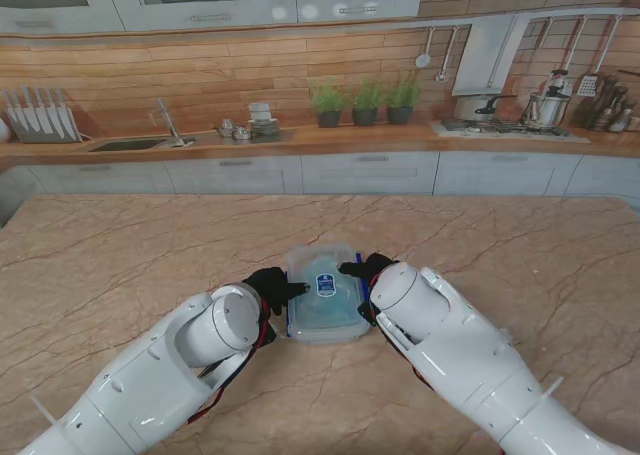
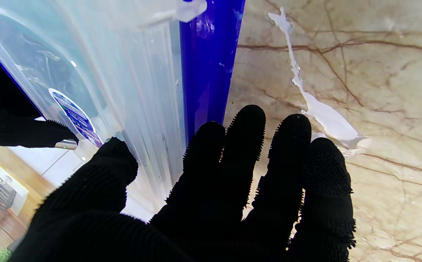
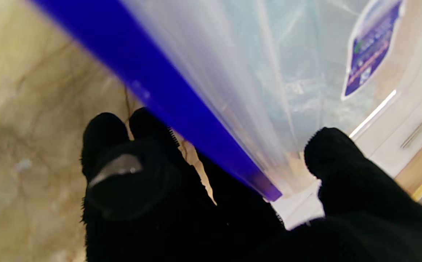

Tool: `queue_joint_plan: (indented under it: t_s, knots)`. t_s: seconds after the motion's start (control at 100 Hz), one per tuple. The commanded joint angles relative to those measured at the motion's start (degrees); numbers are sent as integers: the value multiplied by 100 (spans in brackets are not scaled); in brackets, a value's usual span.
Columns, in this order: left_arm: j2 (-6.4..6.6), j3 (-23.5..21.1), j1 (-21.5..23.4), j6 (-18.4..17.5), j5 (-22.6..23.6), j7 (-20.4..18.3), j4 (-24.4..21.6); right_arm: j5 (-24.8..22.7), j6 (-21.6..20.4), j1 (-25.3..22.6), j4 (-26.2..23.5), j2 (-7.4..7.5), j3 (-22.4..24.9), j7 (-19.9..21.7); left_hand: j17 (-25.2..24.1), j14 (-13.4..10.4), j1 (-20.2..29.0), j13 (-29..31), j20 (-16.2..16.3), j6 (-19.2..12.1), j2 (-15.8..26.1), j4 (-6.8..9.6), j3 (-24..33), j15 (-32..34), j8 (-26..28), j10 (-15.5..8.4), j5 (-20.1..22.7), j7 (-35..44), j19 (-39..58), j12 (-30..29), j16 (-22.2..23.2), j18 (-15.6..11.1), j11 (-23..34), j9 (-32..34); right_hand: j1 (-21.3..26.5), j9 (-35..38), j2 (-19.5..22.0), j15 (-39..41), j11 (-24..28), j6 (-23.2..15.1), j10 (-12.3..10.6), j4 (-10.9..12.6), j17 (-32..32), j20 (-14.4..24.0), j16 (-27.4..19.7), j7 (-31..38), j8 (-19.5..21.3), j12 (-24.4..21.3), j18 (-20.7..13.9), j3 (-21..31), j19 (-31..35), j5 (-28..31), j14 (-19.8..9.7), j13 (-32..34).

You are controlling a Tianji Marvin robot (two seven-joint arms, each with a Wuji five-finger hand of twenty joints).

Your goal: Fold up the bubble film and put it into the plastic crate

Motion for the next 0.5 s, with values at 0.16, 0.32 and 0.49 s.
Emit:
queue_joint_plan:
  t_s: [0.16, 0.32, 0.49]
  knots:
    - [-42, 289, 121, -89, -58, -239, -3, -124, -237, 237, -128, 87, -436, 366, 154, 95, 610, 231, 65, -803, -240, 299, 439, 118, 31, 9, 280, 59, 286, -11, 34, 28, 147, 319, 774, 842, -238, 509, 284, -562, 22, 172, 403, -14, 256, 745, 268, 13, 204, 679, 395, 988, -184, 375]
    - [-108, 404, 50, -144, -153, -169, 33, 70, -281, 395, -12, 2, -594, 374, 168, 101, 644, 236, 69, -784, -213, 297, 424, 95, 5, 26, 310, 19, 287, -60, 15, 37, 84, 339, 819, 946, -338, 474, 238, -528, -6, 188, 450, -71, 330, 748, 231, -44, 196, 916, 423, 1005, -192, 379]
    - [-208, 406, 23, -198, -245, 40, 116, 142, -369, 420, 121, -120, -601, 134, 104, 104, 618, 110, 48, -812, -115, 260, 327, 15, -78, 39, 226, -165, 223, -118, -16, 31, -19, 214, 821, 801, -372, 317, 176, -589, -66, 152, 426, -109, 308, 655, 144, -70, 167, 1022, 429, 865, -236, 382]
